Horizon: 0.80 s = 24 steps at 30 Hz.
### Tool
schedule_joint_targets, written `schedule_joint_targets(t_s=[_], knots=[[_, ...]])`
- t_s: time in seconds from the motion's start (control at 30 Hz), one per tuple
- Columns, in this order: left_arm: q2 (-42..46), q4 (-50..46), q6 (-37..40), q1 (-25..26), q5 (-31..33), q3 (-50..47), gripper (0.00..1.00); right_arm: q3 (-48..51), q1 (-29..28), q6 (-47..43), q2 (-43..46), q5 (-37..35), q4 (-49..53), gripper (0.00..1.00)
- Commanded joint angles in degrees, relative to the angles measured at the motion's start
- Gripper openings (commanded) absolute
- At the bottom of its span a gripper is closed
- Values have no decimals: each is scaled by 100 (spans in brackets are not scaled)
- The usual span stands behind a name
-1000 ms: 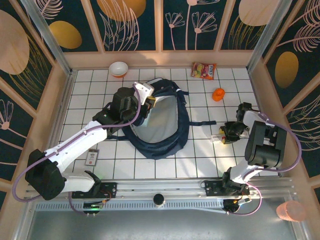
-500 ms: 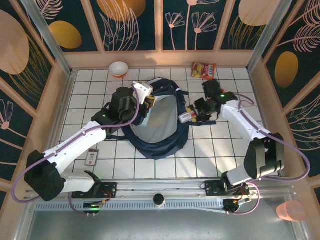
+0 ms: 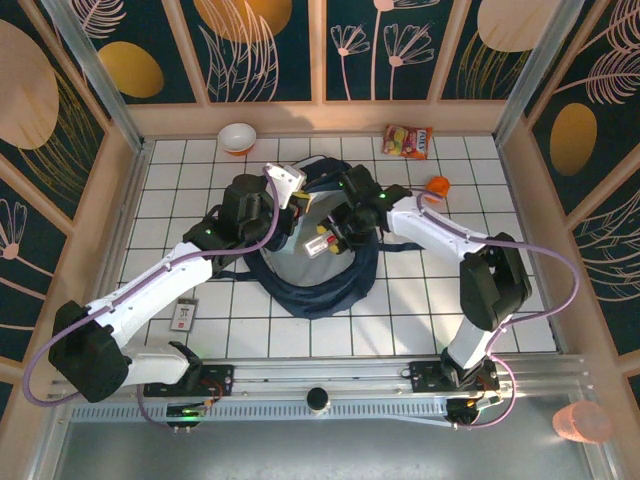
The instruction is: Pack the student bag
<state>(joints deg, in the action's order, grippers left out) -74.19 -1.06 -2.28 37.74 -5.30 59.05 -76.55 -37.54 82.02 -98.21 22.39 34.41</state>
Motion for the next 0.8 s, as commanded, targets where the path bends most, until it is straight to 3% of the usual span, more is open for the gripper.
schedule_joint_targets(t_s=[0.0,0.3,0.57,0.77], knots=[[230,783,-133,12,-66,289,0,-228,-54,200,-201,71,-225,41],[173,774,-106,14,-96,362,0,-366,25,216,-353,17,-308,52],[144,713,-79,18,-154,405,0,157,168,259,341,-402,-362,89],[173,636,165,10,-158,317,0,993,199,319,1463,-1214,-333,92]])
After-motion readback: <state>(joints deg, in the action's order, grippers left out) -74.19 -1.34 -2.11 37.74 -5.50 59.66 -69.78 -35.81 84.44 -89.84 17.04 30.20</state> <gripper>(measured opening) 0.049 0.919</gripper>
